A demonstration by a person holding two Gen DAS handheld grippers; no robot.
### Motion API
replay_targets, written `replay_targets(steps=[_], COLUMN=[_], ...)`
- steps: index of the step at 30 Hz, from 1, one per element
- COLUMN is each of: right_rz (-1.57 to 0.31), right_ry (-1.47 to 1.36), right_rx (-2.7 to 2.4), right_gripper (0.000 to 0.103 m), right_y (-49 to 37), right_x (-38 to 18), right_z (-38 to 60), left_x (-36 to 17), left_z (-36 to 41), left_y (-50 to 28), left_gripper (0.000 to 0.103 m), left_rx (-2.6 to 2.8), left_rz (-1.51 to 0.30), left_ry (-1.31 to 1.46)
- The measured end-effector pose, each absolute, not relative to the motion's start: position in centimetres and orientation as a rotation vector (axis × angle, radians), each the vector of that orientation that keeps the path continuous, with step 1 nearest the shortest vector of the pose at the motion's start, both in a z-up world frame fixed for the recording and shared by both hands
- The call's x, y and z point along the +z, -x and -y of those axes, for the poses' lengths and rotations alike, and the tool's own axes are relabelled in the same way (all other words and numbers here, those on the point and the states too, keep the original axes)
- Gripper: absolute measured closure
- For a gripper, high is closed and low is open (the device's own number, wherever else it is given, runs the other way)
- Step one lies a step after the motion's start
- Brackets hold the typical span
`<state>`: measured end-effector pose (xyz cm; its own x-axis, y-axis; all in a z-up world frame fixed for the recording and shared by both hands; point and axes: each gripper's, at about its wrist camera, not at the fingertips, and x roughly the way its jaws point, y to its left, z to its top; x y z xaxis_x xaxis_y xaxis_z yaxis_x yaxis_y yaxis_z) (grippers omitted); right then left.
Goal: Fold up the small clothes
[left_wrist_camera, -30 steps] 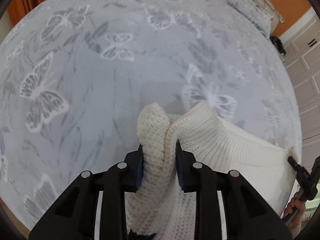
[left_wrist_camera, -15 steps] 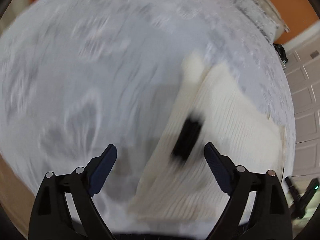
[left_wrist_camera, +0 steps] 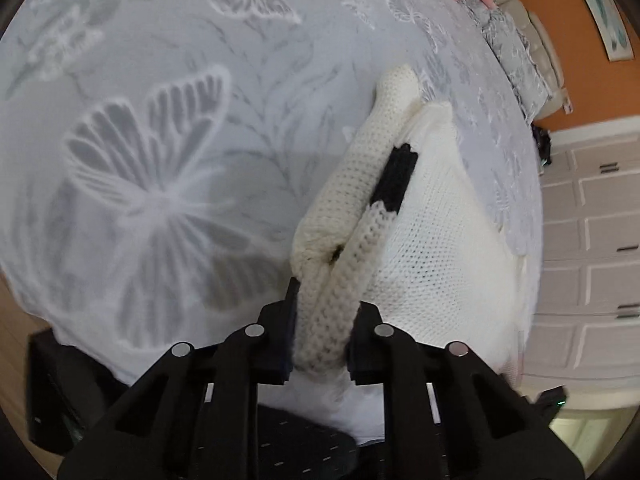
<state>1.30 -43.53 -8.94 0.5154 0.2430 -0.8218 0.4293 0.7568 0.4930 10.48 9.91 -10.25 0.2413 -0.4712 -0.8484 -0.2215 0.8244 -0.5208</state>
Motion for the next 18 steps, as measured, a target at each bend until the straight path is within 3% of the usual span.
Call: replay_targets(steps=[3,6,8,10,12,15,16,17,18], right_rz=[-1.177,-1.111,-1.036,-0.952,-0.95,-1.019,-1.037,-1.056,-1.084], right_ry=[-0.672,-0.632,-0.568,-0.505,-0.46,-0.34,-0.317,-0.297,-0.284], right_rx=[-0.14,-0.22,-0.286,-0.257,-0.157,0.033,0.07,0.102,0.136], right_gripper=[0.084,0.071,0.068,0.068,0.068,0.079,0.09,0.092,0.092], right_y=[-1.9,-1.7,-1.1,-1.9,-4.0,-9.5,-11.0,-12.3,-14.6], right_x=[-12.1,-9.4,-6.5,-3.2,-2.0,-2.4,-2.8,-3.5,-4.6], right_z=[43.1,42.9,41.9,39.9,37.1,30.8,29.3,28.0,26.3], left_x=[-12.3,-11.8,-11.2,-10.5,-10.1,-11.0,-11.3,-11.4,-11.5], left_z=[-10.2,-10.2,-10.2,-10.6,-10.5,-10.0,-9.9,-9.7,-9.5], left_y=[-10.2,-10.3,-10.3,-9.9,-10.2,-11.1,-11.2,-11.3,-11.4], left_gripper=[0.085,0.077,0.065,0.039,0.029,0.029,0.033,0.039,0.055], left_rx=[-0.163,-0.155,-0.137,-0.124,-0.107,-0.119,-0.125,-0.125,-0.138], left_rz=[-1.393,-1.386,-1.381,-1.362,-1.34,-1.341,-1.336,-1.328,-1.327], left_ry=[0.646,0.66,0.652,0.627,0.617,0.649,0.655,0.652,0.648])
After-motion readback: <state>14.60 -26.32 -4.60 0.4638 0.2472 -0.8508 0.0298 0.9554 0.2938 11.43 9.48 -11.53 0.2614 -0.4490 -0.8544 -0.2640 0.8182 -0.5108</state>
